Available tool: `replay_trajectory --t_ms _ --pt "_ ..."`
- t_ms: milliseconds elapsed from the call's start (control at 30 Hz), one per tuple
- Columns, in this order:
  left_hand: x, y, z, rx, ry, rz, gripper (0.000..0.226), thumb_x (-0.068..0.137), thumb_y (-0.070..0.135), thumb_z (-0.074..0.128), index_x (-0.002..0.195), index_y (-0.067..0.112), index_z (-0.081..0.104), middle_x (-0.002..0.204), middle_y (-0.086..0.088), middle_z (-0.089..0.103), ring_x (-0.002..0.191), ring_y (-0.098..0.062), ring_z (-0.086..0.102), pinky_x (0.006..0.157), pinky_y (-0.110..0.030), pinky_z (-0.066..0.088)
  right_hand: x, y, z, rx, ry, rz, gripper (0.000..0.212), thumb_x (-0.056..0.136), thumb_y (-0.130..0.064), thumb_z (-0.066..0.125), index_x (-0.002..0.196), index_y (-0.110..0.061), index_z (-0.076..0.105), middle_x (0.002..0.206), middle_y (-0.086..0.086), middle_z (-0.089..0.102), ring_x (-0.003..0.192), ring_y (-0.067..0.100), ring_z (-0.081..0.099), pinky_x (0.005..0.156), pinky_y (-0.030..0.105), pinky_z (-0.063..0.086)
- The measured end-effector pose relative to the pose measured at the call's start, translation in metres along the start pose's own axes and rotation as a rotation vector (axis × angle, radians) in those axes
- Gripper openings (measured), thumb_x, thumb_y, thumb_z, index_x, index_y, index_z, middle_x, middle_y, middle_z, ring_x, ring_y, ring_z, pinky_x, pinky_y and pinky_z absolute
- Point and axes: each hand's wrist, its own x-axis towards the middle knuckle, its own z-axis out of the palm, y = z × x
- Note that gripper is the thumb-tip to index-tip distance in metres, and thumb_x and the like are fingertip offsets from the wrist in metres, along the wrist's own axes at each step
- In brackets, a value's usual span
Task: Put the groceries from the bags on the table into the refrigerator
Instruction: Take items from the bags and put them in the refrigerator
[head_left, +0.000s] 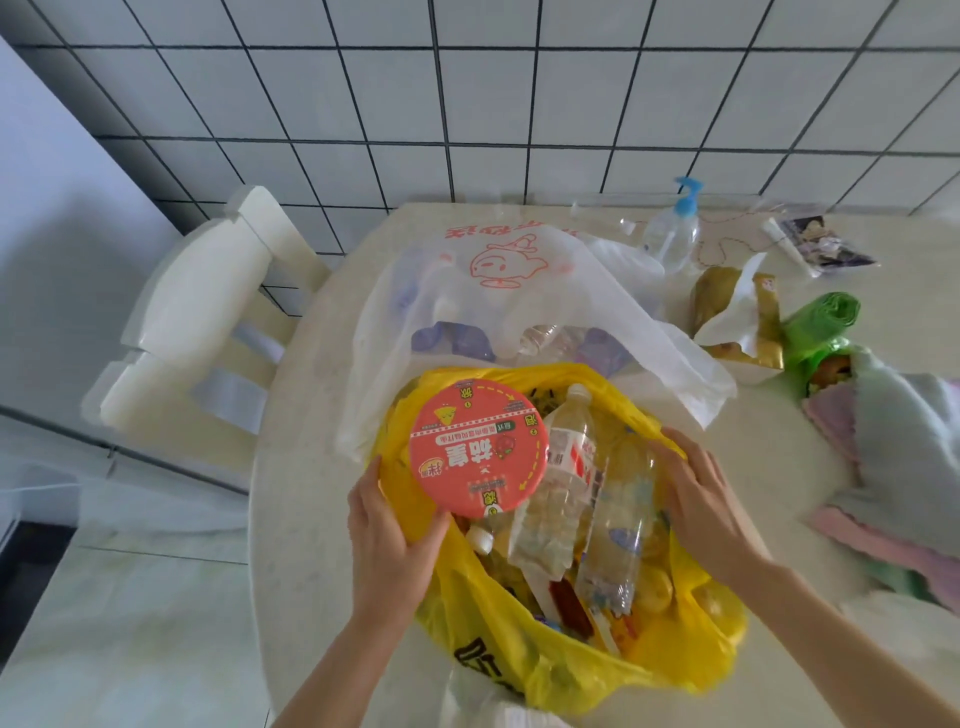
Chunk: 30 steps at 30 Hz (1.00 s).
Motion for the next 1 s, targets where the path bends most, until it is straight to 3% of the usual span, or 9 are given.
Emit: replay_trajectory --t_ms 100,233,367,433,533,700,867,1000 --pt "-0.024 -0.006 0.004 0.308 0.064 0.249 0.098 0.068 0.035 0.084 0.144 0.01 0.027 0.138 -0.016 0.038 0.124 -0.036 0.041 0.1 -0.051 0.04 -0.02 0.007 0.006 -0.088 -0.042 0.043 0.064 0.075 0.005 0.07 0.135 -0.007 0.05 0.141 0.013 0.045 0.125 0.037 0.048 0.089 0.052 0.053" --pt "-0.046 -0.016 0.01 0.489 0.021 0.623 0.068 0.063 0.017 0.082 0.12 0.018 0.047 0.123 -0.008 0.047 0.117 -0.036 0.049 0.091 -0.055 0.045 -0.029 0.012 0.012 -0.205 -0.076 0.026 0.065 0.078 -0.004 0.072 0.138 -0.003 0.048 0.144 0.008 0.046 0.128 0.031 0.05 0.099 0.047 0.048" --pt "-0.044 -0.03 0.007 0.687 -0.145 0.87 0.04 0.077 0.016 0.049 0.116 0.024 0.058 0.128 0.003 0.055 0.133 -0.029 0.044 0.104 -0.049 0.031 -0.017 0.012 0.011 -0.269 -0.118 0.046 0.065 0.079 -0.011 0.071 0.139 -0.003 0.047 0.145 0.009 0.047 0.129 0.031 0.049 0.101 0.047 0.046" --pt "-0.041 -0.034 0.004 0.732 -0.232 0.845 0.034 0.078 0.023 0.043 0.101 0.026 0.067 0.128 0.004 0.058 0.134 -0.026 0.045 0.105 -0.05 0.028 -0.008 0.014 0.007 -0.292 -0.137 0.084 0.059 0.087 -0.016 0.065 0.141 -0.006 0.044 0.148 0.008 0.043 0.132 0.03 0.046 0.104 0.044 0.043" --pt "-0.037 -0.038 -0.003 0.715 -0.282 0.758 0.02 0.078 0.031 0.045 0.075 0.026 0.064 0.106 0.007 0.062 0.12 -0.017 0.05 0.1 -0.043 0.03 0.006 0.024 0.003 -0.266 -0.21 0.132 0.052 0.1 -0.028 0.041 0.148 -0.01 0.031 0.156 0.002 0.028 0.143 0.022 0.03 0.114 0.036 0.028" --pt "-0.04 -0.052 -0.017 0.597 -0.292 0.613 0.009 0.079 0.036 0.049 0.082 0.029 0.056 0.092 0.018 0.054 0.104 -0.004 0.052 0.096 -0.033 0.027 0.017 0.037 -0.005 -0.084 -0.235 0.2 0.047 0.102 -0.028 0.035 0.146 -0.012 0.037 0.151 0.005 0.037 0.139 0.026 0.034 0.117 0.037 0.024" --pt "-0.049 -0.048 -0.019 0.55 -0.257 0.536 0.017 0.083 0.037 0.045 0.086 0.032 0.062 0.097 0.02 0.057 0.106 -0.002 0.051 0.097 -0.035 0.024 0.006 0.025 -0.001 -0.04 -0.137 0.237 0.038 0.093 -0.008 0.053 0.13 0.002 0.053 0.13 0.023 0.055 0.119 0.043 0.053 0.104 0.046 0.04" --pt "-0.054 -0.016 -0.01 0.483 -0.218 0.598 0.027 0.082 0.029 0.047 0.099 0.026 0.068 0.103 0.015 0.062 0.106 -0.004 0.053 0.094 -0.034 0.028 -0.009 -0.002 -0.01 -0.036 -0.116 0.241 0.04 0.085 -0.003 0.061 0.124 -0.001 0.058 0.138 0.021 0.047 0.128 0.043 0.042 0.106 0.048 0.037"
